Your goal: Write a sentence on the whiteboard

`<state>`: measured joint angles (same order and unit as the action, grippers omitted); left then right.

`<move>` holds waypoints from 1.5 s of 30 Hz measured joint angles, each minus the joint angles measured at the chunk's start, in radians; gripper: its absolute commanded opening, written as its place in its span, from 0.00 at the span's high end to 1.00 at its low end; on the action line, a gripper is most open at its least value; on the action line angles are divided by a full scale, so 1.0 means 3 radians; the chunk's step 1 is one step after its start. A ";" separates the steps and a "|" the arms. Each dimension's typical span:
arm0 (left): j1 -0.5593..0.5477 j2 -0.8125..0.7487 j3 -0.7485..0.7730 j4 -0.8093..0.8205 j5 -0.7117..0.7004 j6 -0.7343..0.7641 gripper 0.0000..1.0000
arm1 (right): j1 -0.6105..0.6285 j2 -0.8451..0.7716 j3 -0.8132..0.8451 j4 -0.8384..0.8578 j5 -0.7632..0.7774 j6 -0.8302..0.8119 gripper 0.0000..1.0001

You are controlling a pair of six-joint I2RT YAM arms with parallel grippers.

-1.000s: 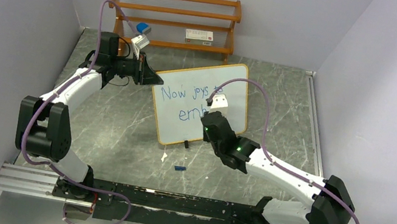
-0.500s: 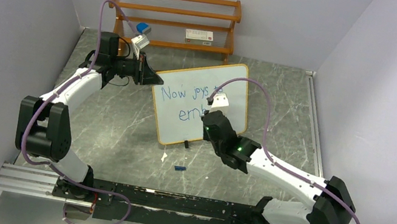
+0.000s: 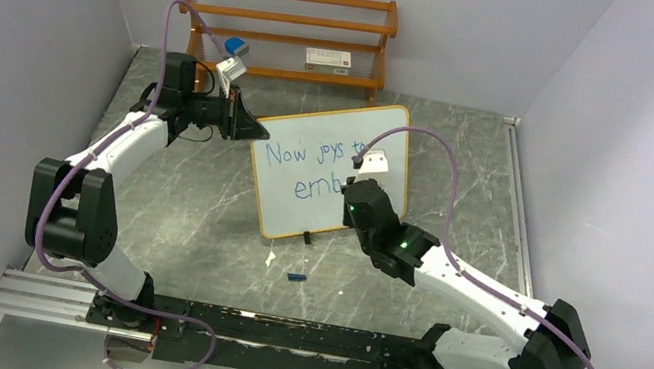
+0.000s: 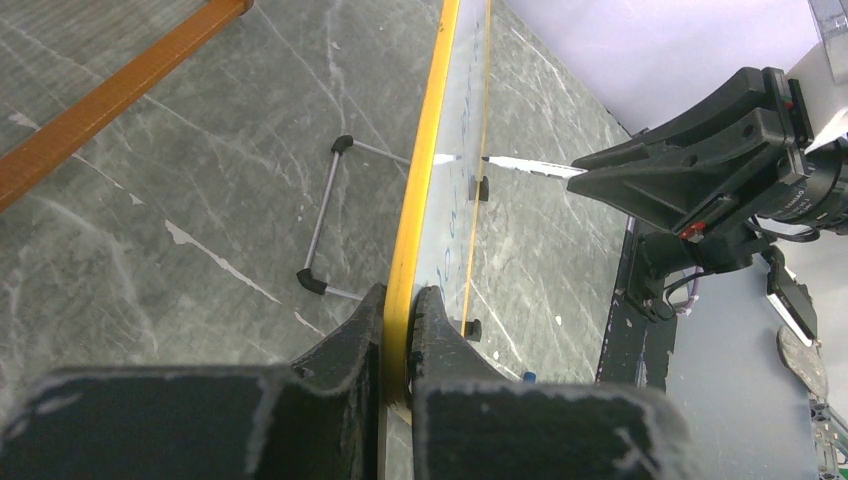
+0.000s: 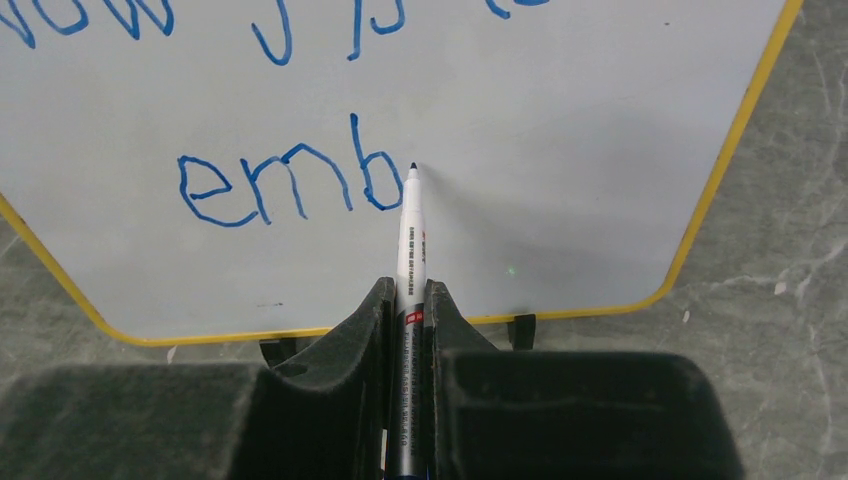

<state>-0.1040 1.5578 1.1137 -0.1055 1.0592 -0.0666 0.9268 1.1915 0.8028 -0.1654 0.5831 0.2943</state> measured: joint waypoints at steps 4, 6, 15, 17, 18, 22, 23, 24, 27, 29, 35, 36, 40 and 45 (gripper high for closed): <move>0.0000 0.0000 0.0000 -0.0001 0.0000 0.0000 0.95 | -0.0037 -0.0006 0.0000 0.0001 0.0000 -0.0017 1.00; 0.0000 0.0000 0.0000 -0.0001 0.0000 0.0000 0.95 | -0.0038 -0.0006 -0.0003 0.0001 -0.0001 -0.0023 1.00; 0.0000 0.0000 0.0000 -0.0001 0.0000 0.0001 0.95 | -0.0038 -0.0006 -0.0010 0.0006 -0.0070 -0.0039 1.00; 0.0000 0.0000 0.0000 -0.0001 0.0000 0.0000 0.95 | -0.0038 -0.0006 -0.0010 0.0008 -0.0092 -0.0043 1.00; 0.0000 0.0000 0.0000 -0.0001 0.0000 0.0001 0.95 | -0.0038 -0.0005 -0.0010 0.0008 -0.0102 -0.0047 1.00; 0.0000 0.0000 0.0000 -0.0003 0.0000 0.0001 0.95 | -0.0038 -0.0005 -0.0010 0.0010 -0.0114 -0.0050 1.00; 0.0000 0.0000 0.0000 -0.0001 0.0000 0.0000 0.95 | -0.0038 -0.0005 -0.0010 0.0011 -0.0113 -0.0050 1.00; 0.0000 0.0000 0.0000 -0.0003 0.0000 0.0001 0.95 | -0.0038 -0.0005 -0.0010 0.0013 -0.0113 -0.0050 1.00; 0.0000 0.0000 0.0000 -0.0001 0.0000 0.0000 0.95 | -0.0038 -0.0005 -0.0010 0.0037 -0.0109 -0.0051 1.00; 0.0000 0.0000 0.0000 -0.0001 0.0000 0.0000 0.95 | -0.0038 -0.0005 -0.0013 0.0076 -0.0108 -0.0055 1.00; 0.0000 0.0000 0.0000 -0.0003 0.0000 0.0000 0.95 | -0.0038 0.0011 -0.0013 0.0149 -0.0093 -0.0071 1.00; 0.0000 0.0000 0.0000 -0.0003 0.0000 0.0000 0.95 | -0.0038 0.0018 -0.0014 0.0158 -0.0086 -0.0072 1.00; 0.0000 0.0000 0.0000 -0.0003 0.0000 0.0000 0.95 | -0.0039 0.0066 -0.0017 0.0177 -0.0058 -0.0072 1.00; 0.0000 0.0000 0.0000 -0.0003 -0.0001 0.0000 0.95 | -0.0041 0.0095 -0.0039 0.0198 -0.0034 -0.0071 1.00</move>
<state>-0.1040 1.5578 1.1137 -0.1062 1.0588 -0.0666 0.9146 1.2201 0.7910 -0.1059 0.5728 0.2729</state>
